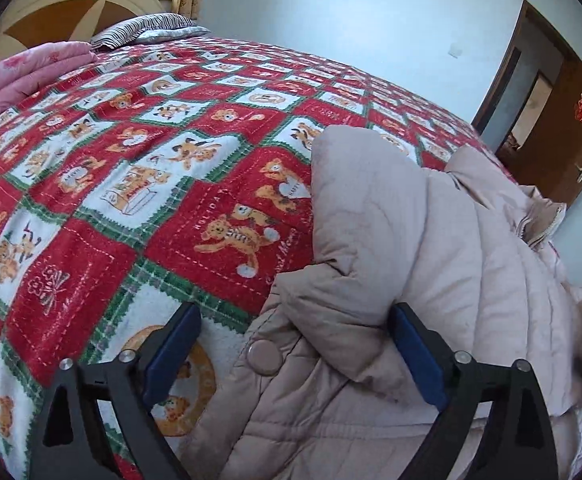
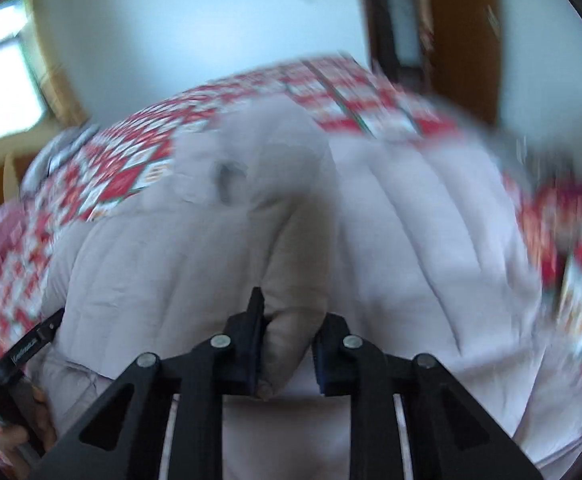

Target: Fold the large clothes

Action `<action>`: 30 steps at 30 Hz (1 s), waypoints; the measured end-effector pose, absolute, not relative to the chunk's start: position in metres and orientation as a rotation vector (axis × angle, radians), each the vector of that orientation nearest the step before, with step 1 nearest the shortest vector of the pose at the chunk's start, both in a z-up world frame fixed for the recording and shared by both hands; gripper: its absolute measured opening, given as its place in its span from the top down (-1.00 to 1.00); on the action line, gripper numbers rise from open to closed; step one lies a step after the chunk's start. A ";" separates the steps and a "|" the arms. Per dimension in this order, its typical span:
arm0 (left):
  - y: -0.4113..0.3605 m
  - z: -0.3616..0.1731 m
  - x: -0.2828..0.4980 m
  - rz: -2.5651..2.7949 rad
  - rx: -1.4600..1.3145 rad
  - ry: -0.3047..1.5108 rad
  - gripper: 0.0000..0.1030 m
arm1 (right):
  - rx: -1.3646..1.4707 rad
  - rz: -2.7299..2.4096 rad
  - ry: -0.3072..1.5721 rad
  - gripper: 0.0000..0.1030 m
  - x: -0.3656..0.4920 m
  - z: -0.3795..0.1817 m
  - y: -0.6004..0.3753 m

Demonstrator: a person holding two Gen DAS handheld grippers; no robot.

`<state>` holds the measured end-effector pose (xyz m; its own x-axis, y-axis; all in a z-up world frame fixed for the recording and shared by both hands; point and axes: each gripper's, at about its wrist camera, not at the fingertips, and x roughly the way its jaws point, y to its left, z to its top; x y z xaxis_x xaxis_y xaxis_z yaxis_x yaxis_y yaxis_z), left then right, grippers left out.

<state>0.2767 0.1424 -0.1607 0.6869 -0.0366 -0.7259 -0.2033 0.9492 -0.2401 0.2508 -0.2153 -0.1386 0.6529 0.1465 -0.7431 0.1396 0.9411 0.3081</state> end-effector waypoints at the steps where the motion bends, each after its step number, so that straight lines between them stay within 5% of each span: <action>1: 0.141 -0.161 0.277 0.095 -0.310 0.814 -0.87 | 0.395 0.016 0.865 0.48 0.246 -0.143 -0.224; 5: 0.139 -0.161 0.278 0.098 -0.297 0.821 -0.88 | 0.493 0.082 0.856 0.31 0.221 -0.140 -0.244; 8: 0.139 -0.161 0.278 0.101 -0.295 0.821 -0.88 | 0.502 -0.081 0.753 -0.02 0.193 -0.112 -0.264; 12: 0.136 -0.162 0.279 0.115 -0.272 0.827 -0.88 | 0.396 -0.258 0.576 -0.07 0.169 -0.068 -0.273; 16: 0.135 -0.162 0.279 0.119 -0.267 0.828 -0.88 | 0.201 -0.084 0.656 0.00 0.203 -0.063 -0.236; 20: 0.132 -0.162 0.280 0.133 -0.243 0.836 -0.88 | 0.120 -0.031 0.850 0.47 0.239 -0.111 -0.215; 30: 0.120 -0.166 0.287 0.176 -0.150 0.868 -0.92 | 0.155 -0.018 0.865 0.53 0.238 -0.145 -0.229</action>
